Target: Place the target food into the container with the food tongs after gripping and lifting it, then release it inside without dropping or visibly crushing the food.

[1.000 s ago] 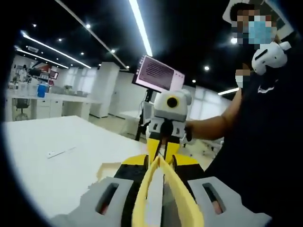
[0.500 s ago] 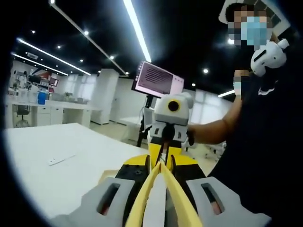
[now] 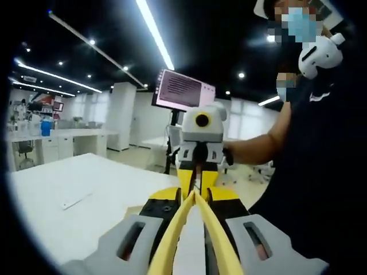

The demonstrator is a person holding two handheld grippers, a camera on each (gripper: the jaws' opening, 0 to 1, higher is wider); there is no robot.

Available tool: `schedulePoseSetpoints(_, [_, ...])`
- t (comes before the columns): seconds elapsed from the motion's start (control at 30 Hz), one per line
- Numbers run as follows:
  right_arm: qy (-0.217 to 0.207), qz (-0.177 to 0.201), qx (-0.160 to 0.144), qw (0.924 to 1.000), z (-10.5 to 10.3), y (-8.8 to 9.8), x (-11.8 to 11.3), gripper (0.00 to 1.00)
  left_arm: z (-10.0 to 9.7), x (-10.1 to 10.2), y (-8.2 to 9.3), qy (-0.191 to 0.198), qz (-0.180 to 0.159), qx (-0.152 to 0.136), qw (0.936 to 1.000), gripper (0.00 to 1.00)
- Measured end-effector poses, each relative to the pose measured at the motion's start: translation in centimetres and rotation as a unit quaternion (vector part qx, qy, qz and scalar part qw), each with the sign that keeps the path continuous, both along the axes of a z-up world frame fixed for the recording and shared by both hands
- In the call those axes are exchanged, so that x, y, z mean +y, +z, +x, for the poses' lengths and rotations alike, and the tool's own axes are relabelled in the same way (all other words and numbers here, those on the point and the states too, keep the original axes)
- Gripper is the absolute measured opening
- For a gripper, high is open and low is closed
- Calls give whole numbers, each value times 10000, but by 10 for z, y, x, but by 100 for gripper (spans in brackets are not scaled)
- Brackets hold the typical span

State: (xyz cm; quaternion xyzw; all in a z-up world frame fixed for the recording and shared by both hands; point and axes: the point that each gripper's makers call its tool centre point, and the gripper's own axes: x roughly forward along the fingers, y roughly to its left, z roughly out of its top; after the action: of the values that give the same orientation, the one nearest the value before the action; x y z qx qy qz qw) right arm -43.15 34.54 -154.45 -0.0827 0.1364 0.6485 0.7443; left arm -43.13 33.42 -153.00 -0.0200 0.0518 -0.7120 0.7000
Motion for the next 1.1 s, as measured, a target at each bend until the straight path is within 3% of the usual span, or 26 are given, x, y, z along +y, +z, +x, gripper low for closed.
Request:
schedulePoseSetpoints(0.3, [-53, 122, 41, 9999, 1, 7, -4, 4, 4, -3, 8, -35, 45, 81, 10000, 13])
schedulePoseSetpoints(0.53, [-187, 360, -93, 9991, 6, 10, -8, 15, 6, -5, 11, 54, -72, 88, 9999, 18])
schedulePoseSetpoints(0.6, [-333, 395, -292, 9982, 11, 10, -9, 20, 9, -4, 10, 108, -70, 120, 9998, 20])
schedulePoseSetpoints(0.87, [-437, 526, -334, 9971, 11, 13, -14, 22, 11, -9, 13, 137, -102, 67, 9998, 21])
schedulePoseSetpoints(1.1, [-527, 477, -395, 9967, 13, 10, -24, 30, 22, -10, 17, 419, -199, -2, 9989, 22])
